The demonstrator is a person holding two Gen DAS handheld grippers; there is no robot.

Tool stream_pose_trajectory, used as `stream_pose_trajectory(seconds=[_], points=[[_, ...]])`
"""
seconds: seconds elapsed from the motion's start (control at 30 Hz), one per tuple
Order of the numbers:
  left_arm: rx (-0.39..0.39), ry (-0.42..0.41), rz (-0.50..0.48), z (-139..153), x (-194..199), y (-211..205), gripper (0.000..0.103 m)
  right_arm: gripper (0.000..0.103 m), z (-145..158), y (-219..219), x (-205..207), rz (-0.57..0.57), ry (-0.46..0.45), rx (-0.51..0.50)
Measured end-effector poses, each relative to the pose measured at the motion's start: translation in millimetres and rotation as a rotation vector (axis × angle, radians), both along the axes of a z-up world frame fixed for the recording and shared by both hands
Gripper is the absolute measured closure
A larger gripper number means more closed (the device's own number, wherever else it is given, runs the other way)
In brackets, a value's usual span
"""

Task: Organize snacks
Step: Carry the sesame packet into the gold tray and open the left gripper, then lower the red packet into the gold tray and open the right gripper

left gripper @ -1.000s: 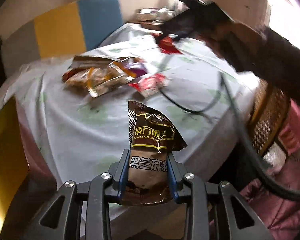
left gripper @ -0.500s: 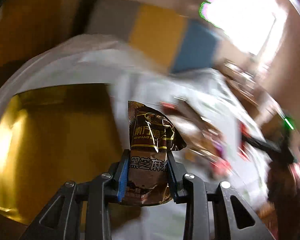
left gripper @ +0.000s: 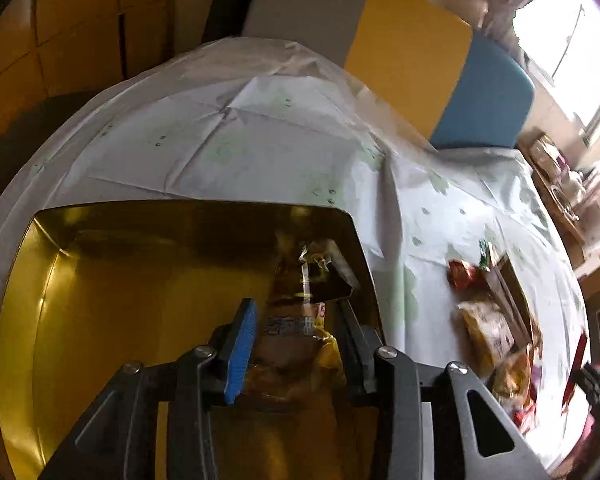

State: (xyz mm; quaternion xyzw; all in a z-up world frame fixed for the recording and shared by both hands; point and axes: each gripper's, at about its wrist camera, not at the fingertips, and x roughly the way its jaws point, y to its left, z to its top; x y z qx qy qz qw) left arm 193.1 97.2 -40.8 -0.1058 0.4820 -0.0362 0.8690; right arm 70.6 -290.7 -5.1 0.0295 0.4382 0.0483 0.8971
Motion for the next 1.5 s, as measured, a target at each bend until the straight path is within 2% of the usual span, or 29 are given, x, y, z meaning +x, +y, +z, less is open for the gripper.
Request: stream_pose_trajectory(seconds=[0.27,0.4,0.47,0.5,0.57,0.77,1.03,1.3,1.5], points=[[0.028,-0.019,0.053,9.7,-29.9,13.7,0.061,0.054,-4.2,5.5,1.4,0.009,0.008,-0.044],[0.07,-0.06,0.054,17.0,-69.9,11.3,0.061,0.054,-3.1,8.7,-0.8,0.026,-0.003,-0.044],[0.107,-0.073,0.055,19.4,-86.3,9.1,0.056,0.054,-3.1,12.0,-2.9,0.041,-0.004,-0.039],[0.113,-0.077,0.054,20.2,-92.3,8.8,0.05,0.054,-3.3,14.4,-4.2,0.052,-0.003,-0.035],[0.114,-0.082,0.055,21.2,-105.4,9.1,0.046,0.054,-3.9,19.9,-6.4,0.073,0.003,-0.028],[0.12,-0.115,0.071,27.2,-127.5,10.4,0.046,0.054,-1.9,43.9,-16.3,0.137,0.014,0.007],[0.165,-0.143,0.118,31.9,-147.8,10.9,0.046,0.054,11.1,107.7,-29.7,0.296,0.015,0.066],[0.203,-0.157,0.172,30.0,-161.3,20.8,0.045,0.053,19.5,185.3,-40.9,0.486,0.019,0.081],[0.195,-0.174,0.19,29.8,-171.3,33.9,0.045,0.053,26.5,232.8,-40.9,0.58,0.006,0.077]])
